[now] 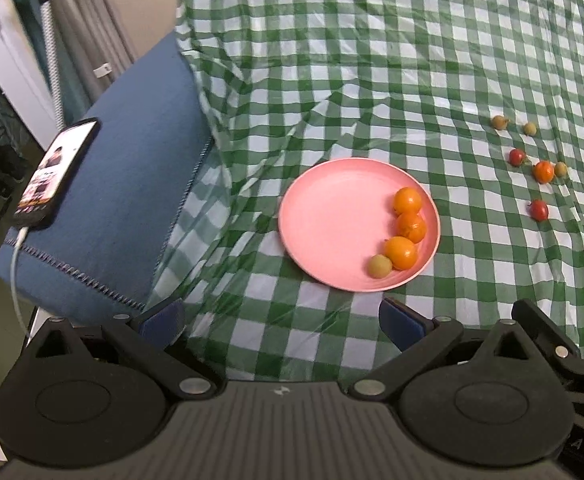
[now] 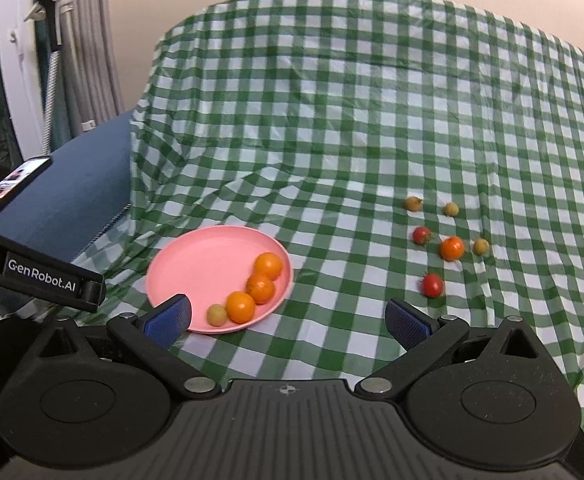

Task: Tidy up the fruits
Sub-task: 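Reach both tools to the fruits and grasp a red tomato with the left tool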

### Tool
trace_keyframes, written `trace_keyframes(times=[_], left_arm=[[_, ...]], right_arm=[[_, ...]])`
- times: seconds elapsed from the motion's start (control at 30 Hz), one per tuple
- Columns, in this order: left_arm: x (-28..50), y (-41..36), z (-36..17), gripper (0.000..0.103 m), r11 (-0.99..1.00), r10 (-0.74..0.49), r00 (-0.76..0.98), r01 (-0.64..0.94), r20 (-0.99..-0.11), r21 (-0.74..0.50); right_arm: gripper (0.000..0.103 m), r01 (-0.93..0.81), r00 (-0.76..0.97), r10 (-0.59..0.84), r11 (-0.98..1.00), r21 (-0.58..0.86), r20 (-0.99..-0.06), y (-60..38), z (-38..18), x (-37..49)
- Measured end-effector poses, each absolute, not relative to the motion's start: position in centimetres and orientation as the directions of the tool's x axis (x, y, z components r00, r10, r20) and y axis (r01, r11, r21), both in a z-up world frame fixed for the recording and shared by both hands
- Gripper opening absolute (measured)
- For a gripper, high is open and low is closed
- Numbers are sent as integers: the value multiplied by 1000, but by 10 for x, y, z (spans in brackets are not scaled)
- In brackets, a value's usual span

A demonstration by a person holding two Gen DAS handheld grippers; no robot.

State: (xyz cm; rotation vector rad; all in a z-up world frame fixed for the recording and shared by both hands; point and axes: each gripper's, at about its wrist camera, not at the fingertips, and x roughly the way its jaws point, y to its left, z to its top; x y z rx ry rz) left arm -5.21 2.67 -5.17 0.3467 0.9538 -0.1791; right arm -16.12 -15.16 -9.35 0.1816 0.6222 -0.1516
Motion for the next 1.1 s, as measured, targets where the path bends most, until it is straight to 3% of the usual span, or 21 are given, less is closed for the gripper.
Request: trace_keyframes(times=[0.53,0.9,1.1], left_arm=[[14,-102,-92,103,870,-51,481,451,-875,197],[96,-244,-151,103,796,-171,449,587,-877,146],[122,-306,-198,103,748,-211,401,654,-892,117]], right_arm=[[102,450,711,-282,886,108,-644,-273,-154,-131],[102,594,652,-458,803,33,-604,-405,-201,-57],[102,544,633,-384,838,34,-672,-456,-255,0]])
